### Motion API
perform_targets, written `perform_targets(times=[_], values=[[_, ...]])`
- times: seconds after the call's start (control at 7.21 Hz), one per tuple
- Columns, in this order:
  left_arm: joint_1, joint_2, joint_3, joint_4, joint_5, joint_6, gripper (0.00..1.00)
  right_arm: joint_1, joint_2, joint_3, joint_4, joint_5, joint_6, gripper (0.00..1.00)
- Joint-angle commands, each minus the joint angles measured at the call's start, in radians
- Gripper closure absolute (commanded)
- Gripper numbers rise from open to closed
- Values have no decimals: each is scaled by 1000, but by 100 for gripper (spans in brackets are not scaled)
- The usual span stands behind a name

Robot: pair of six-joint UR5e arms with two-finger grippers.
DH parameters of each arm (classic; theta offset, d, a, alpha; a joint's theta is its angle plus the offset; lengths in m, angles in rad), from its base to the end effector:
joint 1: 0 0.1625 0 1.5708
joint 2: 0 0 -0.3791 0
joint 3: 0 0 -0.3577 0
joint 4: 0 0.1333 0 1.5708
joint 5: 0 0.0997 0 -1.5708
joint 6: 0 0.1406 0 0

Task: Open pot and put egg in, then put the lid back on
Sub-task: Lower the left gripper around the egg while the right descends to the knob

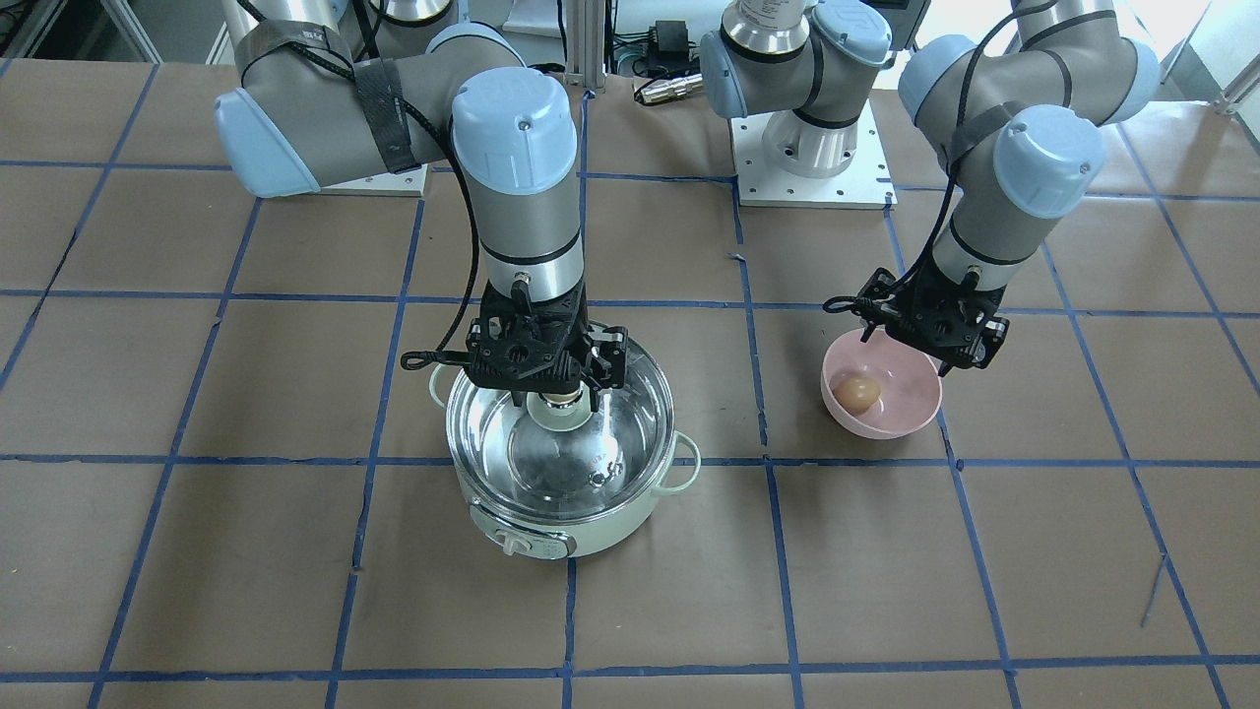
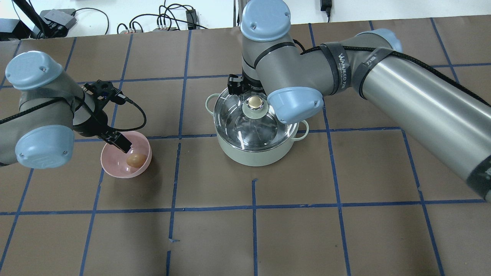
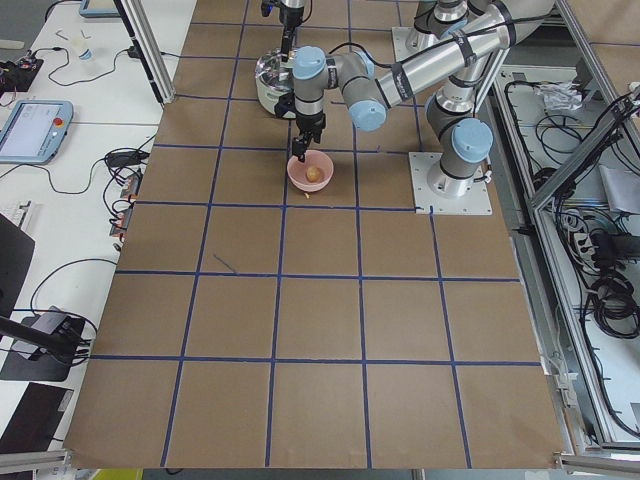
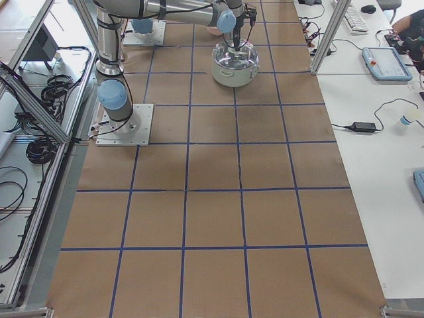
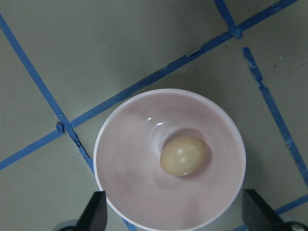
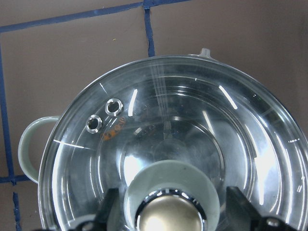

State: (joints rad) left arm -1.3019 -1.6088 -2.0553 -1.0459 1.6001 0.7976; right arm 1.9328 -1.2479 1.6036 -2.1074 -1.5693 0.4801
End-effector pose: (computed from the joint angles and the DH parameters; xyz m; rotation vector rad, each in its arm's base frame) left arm -0.0118 -0.4435 0.2225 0.8139 3.0069 0.0200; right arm 0.3299 -0.4942 0.2771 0.1801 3.0507 -0.2520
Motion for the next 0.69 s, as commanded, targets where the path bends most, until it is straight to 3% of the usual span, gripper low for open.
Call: perform_targets(times=[0.0, 0.55], values=[[13, -13, -19, 23, -50, 34, 0, 0, -2, 16, 0, 2, 0, 28], [32, -23, -25, 43, -54, 288, 0, 0, -8, 15, 0, 3, 8, 36]])
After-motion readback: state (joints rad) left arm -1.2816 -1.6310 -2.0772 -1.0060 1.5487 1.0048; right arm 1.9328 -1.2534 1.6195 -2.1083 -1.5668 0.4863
